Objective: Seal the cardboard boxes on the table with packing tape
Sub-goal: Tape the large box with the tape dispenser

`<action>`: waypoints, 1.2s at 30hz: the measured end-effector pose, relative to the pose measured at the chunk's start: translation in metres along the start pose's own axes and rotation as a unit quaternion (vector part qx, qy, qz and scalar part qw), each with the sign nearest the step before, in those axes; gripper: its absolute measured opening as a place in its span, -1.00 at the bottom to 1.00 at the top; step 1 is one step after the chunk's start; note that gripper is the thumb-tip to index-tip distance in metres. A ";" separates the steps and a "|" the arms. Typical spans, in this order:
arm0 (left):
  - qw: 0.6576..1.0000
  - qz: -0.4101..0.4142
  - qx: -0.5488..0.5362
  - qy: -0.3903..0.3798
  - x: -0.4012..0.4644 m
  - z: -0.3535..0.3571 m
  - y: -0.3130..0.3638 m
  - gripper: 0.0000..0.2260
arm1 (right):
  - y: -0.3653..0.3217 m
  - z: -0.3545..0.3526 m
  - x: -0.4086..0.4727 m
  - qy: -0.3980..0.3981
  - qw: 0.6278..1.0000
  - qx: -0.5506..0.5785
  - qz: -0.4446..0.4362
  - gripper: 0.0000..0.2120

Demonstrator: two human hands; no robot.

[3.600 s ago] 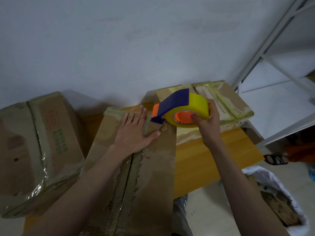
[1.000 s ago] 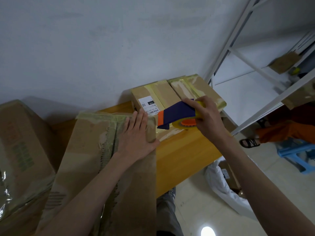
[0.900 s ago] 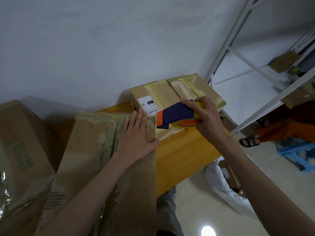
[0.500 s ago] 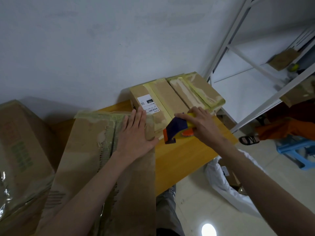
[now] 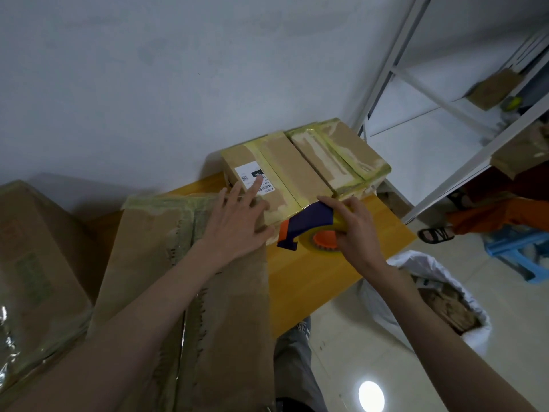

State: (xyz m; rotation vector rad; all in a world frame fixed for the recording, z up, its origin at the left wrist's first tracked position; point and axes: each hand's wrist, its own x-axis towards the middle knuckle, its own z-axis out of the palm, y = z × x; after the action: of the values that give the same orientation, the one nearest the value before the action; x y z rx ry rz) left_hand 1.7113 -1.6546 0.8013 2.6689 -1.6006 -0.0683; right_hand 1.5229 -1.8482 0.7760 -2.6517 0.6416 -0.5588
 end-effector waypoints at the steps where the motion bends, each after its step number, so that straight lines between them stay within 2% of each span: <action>1: 1.000 0.008 0.001 -0.002 0.007 -0.003 0.000 -0.56 | -0.002 -0.001 -0.001 0.004 1.000 0.007 0.007 -0.24; 6: 0.998 0.024 -0.024 -0.047 0.032 -0.014 -0.010 -0.62 | -0.014 -0.011 -0.009 0.032 0.994 0.087 0.059 -0.22; 10: 0.994 -0.007 -0.026 -0.103 0.043 -0.019 -0.023 -0.52 | -0.022 -0.021 -0.011 0.045 0.985 0.137 0.099 -0.22; 12: 0.995 -0.022 -0.036 -0.089 0.043 -0.018 -0.031 -0.44 | -0.026 -0.026 -0.011 0.054 0.977 0.171 0.119 -0.23; 14: 0.997 -0.015 -0.080 -0.013 0.036 -0.017 -0.038 -0.45 | -0.033 -0.029 -0.012 0.074 0.964 0.211 0.143 -0.26; 17: 0.987 0.040 -0.115 0.102 0.019 -0.018 -0.047 -0.61 | -0.044 -0.030 -0.013 0.097 0.921 0.303 0.225 -0.31; 19: 0.983 0.053 -0.125 0.123 0.010 -0.016 -0.051 -0.67 | -0.049 -0.027 -0.011 0.097 0.875 0.382 0.283 -0.34; 23: 0.980 0.044 -0.157 0.110 0.002 -0.010 -0.049 -0.68 | -0.058 -0.021 -0.003 0.081 0.804 0.476 0.347 -0.30; 28: 0.975 0.000 -0.208 0.077 0.008 -0.006 -0.043 -0.68 | -0.071 -0.015 0.002 0.060 0.760 0.521 0.384 -0.44; 32: 0.969 -0.014 -0.243 0.043 0.013 -0.004 -0.045 -0.70 | -0.082 -0.013 0.007 0.046 0.705 0.575 0.411 -0.52; 36: 0.971 -0.019 -0.237 0.037 0.008 -0.013 -0.053 -0.69 | -0.087 -0.010 0.007 0.035 0.692 0.592 0.413 -0.51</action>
State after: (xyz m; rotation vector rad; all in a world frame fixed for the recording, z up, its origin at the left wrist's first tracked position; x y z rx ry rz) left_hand 1.7629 -1.6365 0.8118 2.3028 -1.3081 -0.3046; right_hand 1.5551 -1.7810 0.8233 -0.9671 0.9452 -0.5029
